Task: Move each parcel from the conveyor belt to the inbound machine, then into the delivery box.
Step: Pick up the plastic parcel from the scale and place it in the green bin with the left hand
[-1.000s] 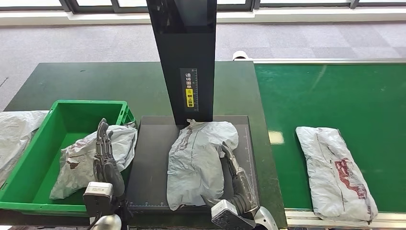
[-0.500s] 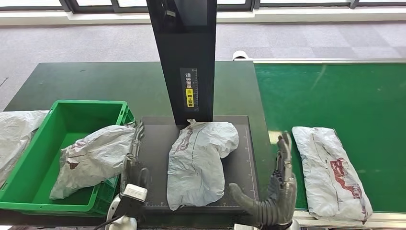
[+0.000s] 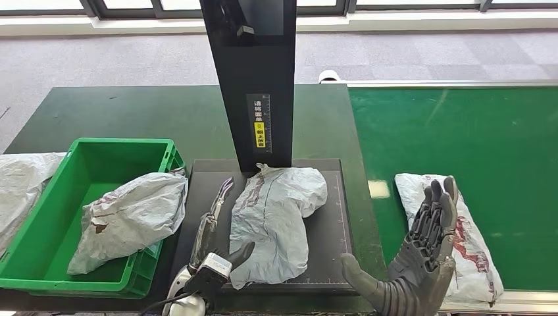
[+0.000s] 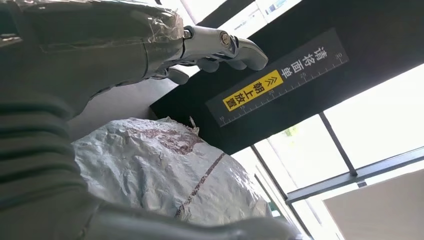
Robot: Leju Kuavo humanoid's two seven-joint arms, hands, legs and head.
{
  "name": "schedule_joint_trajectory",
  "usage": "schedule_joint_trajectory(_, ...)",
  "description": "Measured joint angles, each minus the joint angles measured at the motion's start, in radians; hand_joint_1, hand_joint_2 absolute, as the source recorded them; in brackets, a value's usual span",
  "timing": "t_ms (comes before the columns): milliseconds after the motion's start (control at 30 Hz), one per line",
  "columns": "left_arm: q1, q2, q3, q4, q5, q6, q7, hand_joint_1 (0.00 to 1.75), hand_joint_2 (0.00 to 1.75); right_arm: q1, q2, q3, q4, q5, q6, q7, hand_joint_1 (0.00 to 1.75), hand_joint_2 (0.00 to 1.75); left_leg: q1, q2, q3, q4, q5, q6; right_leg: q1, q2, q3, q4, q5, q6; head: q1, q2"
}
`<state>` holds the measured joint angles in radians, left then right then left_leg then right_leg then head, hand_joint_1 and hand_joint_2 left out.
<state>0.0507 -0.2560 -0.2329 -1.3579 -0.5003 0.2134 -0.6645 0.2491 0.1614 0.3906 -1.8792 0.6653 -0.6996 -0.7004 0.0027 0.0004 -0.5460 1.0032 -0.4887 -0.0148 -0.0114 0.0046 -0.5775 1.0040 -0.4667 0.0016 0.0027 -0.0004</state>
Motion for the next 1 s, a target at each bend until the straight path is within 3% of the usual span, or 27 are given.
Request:
schedule_joint_trajectory(433,-0.047,0.002,-0.011,0.116,-0.101,0.023,0.055,0.00,1.75,-0.027,0.000,0.000,-0.008,-0.007,0.001,0.001,0.00,1.75,0.000,0.000,0.000,0.000,0.000,0.000,0.000,0.000,0.000,0.000,0.000,0.000,0.000,0.000)
schedule_joint_trajectory(600,-0.087,0.002,-0.031,0.201,-0.221,0.028,0.145,0.00,1.75,-0.045,0.000,0.000,-0.002,-0.016,0.001,0.001,0.00,1.75,0.000,0.000,0.000,0.000,0.000,0.000,0.000,0.000,0.001,0.000,0.000,0.000,0.000,0.000)
schedule_joint_trajectory(867,-0.187,-0.004,-0.072,0.425,-0.473,0.112,0.288,0.00,1.75,-0.069,-0.010,0.010,0.034,-0.030,0.002,0.001,0.00,1.75,0.000,-0.003,0.001,0.000,0.000,0.000,0.000,-0.002,0.006,0.000,-0.001,0.001,0.000,0.000)
schedule_joint_trajectory(900,-0.197,-0.005,-0.078,0.445,-0.489,0.115,0.298,0.10,1.75,-0.069,-0.013,0.011,0.038,-0.031,0.002,0.001,0.00,1.75,0.000,-0.003,0.001,0.000,-0.001,0.001,0.000,-0.002,0.008,0.000,-0.002,0.001,0.000,0.000)
schedule_joint_trajectory(1000,-0.227,-0.008,-0.095,0.505,-0.535,0.115,0.324,1.35,1.75,-0.065,-0.021,0.015,0.047,-0.035,0.002,0.001,0.00,1.75,0.000,-0.003,0.004,-0.001,-0.006,0.004,-0.001,-0.004,0.016,-0.001,-0.008,0.003,0.000,0.000)
